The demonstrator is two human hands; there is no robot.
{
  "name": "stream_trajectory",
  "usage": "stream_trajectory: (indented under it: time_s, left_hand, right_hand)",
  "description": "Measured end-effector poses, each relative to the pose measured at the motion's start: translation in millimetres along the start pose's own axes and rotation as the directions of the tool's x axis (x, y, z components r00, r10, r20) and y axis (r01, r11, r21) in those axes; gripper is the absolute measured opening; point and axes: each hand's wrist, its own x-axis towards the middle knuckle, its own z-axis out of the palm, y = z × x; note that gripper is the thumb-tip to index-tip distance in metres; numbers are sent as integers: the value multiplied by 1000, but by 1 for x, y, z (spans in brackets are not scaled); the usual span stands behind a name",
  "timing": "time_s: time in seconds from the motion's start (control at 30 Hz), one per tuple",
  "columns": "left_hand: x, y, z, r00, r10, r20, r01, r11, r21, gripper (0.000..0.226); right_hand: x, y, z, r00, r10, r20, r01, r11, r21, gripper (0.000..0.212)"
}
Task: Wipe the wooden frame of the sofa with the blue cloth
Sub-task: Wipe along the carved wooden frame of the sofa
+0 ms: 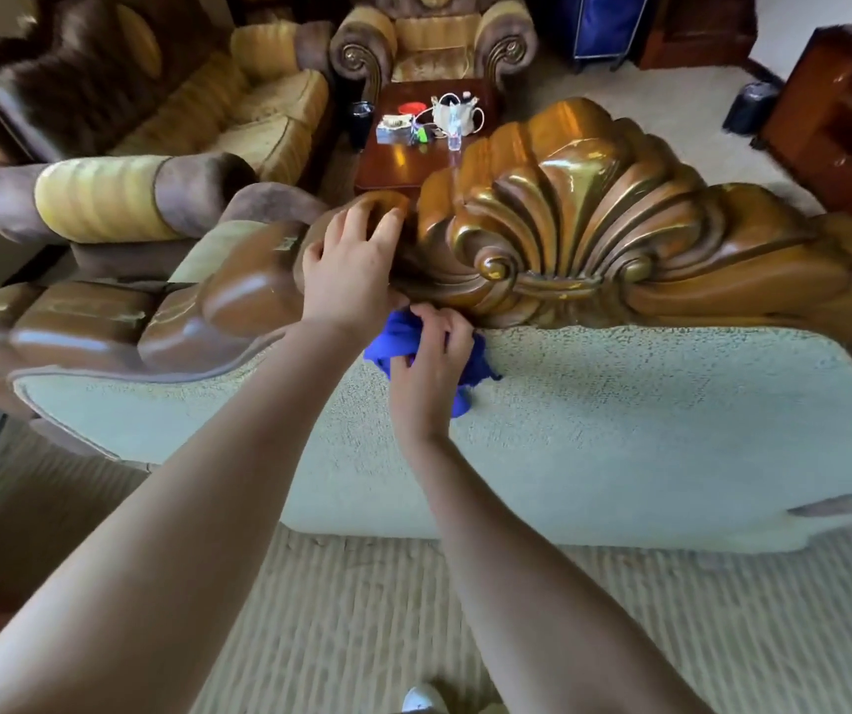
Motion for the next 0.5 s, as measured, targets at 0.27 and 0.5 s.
stream_trajectory:
  time_s: [0.27, 0.5]
  left_hand:
    - [-6, 1, 0, 999, -38, -2, 38, 999, 13, 87]
    - [-5, 7, 1, 997, -74, 1, 74, 997, 21, 86]
  right_hand:
    - [72, 24, -86, 806, 200, -557, -114, 976, 186, 31]
    - [93, 12, -87, 683, 442, -582, -240, 888, 393, 55]
